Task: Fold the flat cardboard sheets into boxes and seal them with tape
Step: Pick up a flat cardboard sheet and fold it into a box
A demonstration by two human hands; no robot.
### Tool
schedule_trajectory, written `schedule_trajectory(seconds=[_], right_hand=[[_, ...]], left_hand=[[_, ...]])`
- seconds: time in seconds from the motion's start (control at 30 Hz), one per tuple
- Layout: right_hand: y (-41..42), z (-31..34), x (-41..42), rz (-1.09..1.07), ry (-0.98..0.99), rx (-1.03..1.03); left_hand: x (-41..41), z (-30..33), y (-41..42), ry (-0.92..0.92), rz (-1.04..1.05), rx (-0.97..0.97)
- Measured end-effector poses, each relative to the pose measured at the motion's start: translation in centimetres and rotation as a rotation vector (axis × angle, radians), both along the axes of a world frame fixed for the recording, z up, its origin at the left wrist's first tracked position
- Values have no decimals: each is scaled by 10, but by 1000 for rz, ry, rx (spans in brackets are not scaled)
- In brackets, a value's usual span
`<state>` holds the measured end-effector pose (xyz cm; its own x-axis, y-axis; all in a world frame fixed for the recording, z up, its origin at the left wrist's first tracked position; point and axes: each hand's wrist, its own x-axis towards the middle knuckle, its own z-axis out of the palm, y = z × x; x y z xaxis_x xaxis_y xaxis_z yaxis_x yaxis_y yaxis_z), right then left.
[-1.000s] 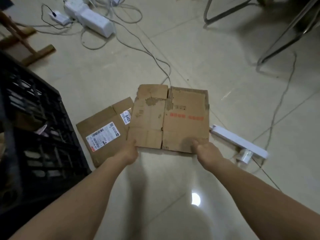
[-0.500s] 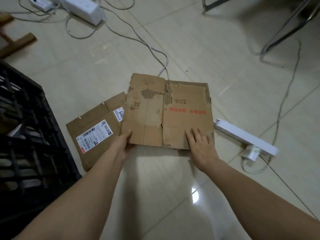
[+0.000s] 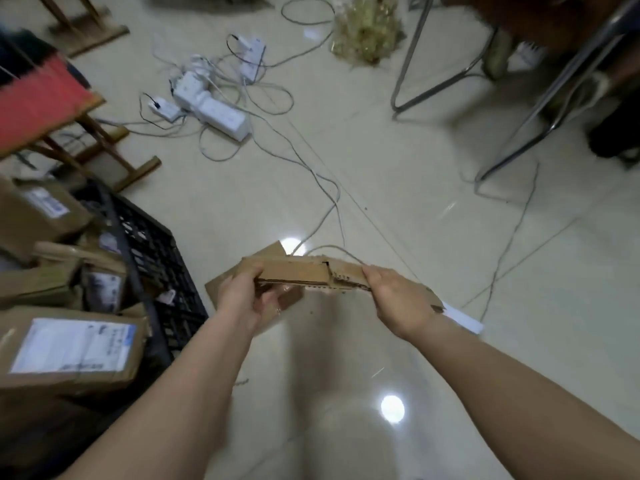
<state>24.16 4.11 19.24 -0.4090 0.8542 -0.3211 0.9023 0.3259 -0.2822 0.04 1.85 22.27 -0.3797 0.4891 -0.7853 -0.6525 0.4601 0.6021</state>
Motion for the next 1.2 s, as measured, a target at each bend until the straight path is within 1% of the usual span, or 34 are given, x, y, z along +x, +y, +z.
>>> schedule_trajectory(seconds=[0.07,0.13,0.2,0.27,0.33,0.4,0.5,0.57,0.63,0.73,0.8,0.87,0.93,1.0,1.1,1.2], right_hand=[[-7,68,-8,1,53,-69],[-12,145,-16,-28,93,-117],[-19,215,-25,-45,128,-113],[-26,289,-34,-36,157,-99],[-38,360,-43,-35,178,-82],[-47,425,-52,-39,191,-29],[-48,501,-66,37,182,188],[-45,537,-76,115,173,283],[-44,564,-86,158,173,279],[-52,593,-100,164,184,213],[-58,607,-110,129,201,142],[-57,619,-120,72,246,130],[-50,632,-127,25,265,200],[-40,647,-132,-20,285,300],[-11,667,-133,-111,336,487],[32,680,-124,-160,253,680]], left_hand=[[3,75,-5,-64,-76,70],[10,159,-11,-145,-197,84],[18,229,-15,-128,-328,28],[23,298,-16,-87,-401,-3],[30,369,-19,-69,-412,31],[34,432,-20,-67,-365,109],[28,509,-21,51,-268,165],[14,550,-22,106,-269,195],[-4,580,-24,166,-302,248],[-31,610,-30,333,-363,309],[-47,621,-34,559,-442,360],[-61,631,-37,820,-628,443],[-73,632,-35,1006,-810,430],[-84,629,-28,1112,-902,393],[-96,624,-13,1180,-967,429],[-99,619,6,1171,-1045,462]])
